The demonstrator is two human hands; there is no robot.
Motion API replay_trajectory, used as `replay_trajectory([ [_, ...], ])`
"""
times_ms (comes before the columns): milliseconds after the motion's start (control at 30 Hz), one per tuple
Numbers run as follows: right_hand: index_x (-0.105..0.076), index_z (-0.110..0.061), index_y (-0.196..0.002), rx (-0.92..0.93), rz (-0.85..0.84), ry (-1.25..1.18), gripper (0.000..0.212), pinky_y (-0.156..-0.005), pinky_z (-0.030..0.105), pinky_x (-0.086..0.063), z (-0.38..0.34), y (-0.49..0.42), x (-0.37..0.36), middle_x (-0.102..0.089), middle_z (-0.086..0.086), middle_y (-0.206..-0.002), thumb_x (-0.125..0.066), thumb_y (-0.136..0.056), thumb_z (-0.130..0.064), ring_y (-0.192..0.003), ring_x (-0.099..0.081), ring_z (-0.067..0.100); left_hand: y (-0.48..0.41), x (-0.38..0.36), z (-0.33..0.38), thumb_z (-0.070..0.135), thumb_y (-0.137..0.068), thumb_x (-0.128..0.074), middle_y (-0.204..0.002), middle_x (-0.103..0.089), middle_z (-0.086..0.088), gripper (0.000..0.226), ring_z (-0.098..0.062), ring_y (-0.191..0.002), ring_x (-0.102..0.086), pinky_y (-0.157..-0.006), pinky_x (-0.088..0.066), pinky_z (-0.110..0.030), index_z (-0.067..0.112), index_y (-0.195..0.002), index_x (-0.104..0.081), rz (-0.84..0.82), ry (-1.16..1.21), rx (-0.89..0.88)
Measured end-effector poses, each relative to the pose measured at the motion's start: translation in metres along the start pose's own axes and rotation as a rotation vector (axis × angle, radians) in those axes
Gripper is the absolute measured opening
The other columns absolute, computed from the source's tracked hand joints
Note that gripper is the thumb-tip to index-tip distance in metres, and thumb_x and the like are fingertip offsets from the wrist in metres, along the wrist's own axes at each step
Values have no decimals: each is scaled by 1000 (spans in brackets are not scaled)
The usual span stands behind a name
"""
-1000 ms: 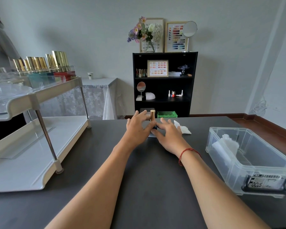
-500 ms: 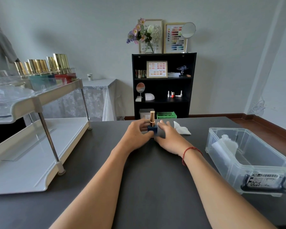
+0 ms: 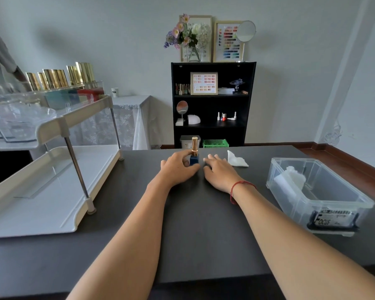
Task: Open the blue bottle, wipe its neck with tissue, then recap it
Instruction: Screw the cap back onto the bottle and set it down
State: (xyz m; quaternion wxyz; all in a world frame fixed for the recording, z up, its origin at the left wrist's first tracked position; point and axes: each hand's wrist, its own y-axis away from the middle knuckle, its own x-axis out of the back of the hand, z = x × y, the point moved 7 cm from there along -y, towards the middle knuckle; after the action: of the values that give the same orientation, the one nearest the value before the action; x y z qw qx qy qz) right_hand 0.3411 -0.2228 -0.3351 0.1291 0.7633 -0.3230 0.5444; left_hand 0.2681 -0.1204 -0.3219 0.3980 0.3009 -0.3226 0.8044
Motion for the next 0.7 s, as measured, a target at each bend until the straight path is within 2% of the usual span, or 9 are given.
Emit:
replay_trajectory([
  [100,-49,-4,-127,8,-14,55,42,-111,42,-22,0,-1,-1,-44,16,-137,-28,-96,-21,-132,-33,31,0,2,-2,47,-84,-64,-81,-55,8,44,-13,-78,-52,-98,-42,-45,34,-125,-54,12,25,-8],
  [200,-51,-6,-116,18,-24,113,37,-104,43,-29,2,-4,-7,-49,13,-125,-29,-96,-29,-123,-41,30,-1,2,-10,52,-80,-67,-116,-59,5,48,-14,-103,-55,-104,-35,-42,36,-123,-55,21,24,11],
  [267,-50,-7,-116,29,-15,146,39,-102,43,-31,3,-8,-10,-48,14,-127,-28,-97,-33,-123,-41,30,-2,1,-14,52,-80,-67,-131,-56,5,50,-18,-120,-50,-106,-29,-43,35,-125,-53,20,29,24],
  [333,-47,-8,-122,26,-5,155,41,-104,43,-30,5,-9,-12,-45,14,-134,-27,-98,-34,-126,-39,29,-2,1,-16,51,-81,-66,-133,-55,5,49,-21,-123,-48,-107,-29,-44,34,-125,-53,26,31,28],
  [433,-41,-9,-131,35,1,192,43,-109,43,-27,2,-8,-10,-39,12,-143,-26,-99,-32,-133,-33,27,2,6,-12,47,-81,-67,-125,-58,4,43,-20,-116,-52,-106,-38,-45,28,-119,-57,60,61,34],
  [567,-31,-9,-140,-36,-147,173,46,-115,43,-21,-2,-3,-5,-26,11,-152,-25,-100,-30,-141,-22,26,4,14,-3,38,-81,-71,-123,-60,-1,41,-21,-116,-53,-103,-41,-46,20,-116,-61,28,129,106],
  [633,-33,-6,-137,-98,-241,180,43,-113,43,-23,-9,-2,6,-30,12,-148,-29,-99,-25,-138,-25,27,6,24,2,35,-81,-73,-130,-58,-2,43,-22,-122,-51,-106,-39,-45,18,-118,-61,-3,165,175],
  [700,-37,-4,-133,-143,-257,180,40,-111,43,-24,-22,-4,30,-36,11,-141,-34,-95,-16,-133,-29,27,6,43,10,36,-79,-74,-128,-58,0,43,-20,-121,-52,-107,-37,-45,20,-118,-62,15,182,246],
])
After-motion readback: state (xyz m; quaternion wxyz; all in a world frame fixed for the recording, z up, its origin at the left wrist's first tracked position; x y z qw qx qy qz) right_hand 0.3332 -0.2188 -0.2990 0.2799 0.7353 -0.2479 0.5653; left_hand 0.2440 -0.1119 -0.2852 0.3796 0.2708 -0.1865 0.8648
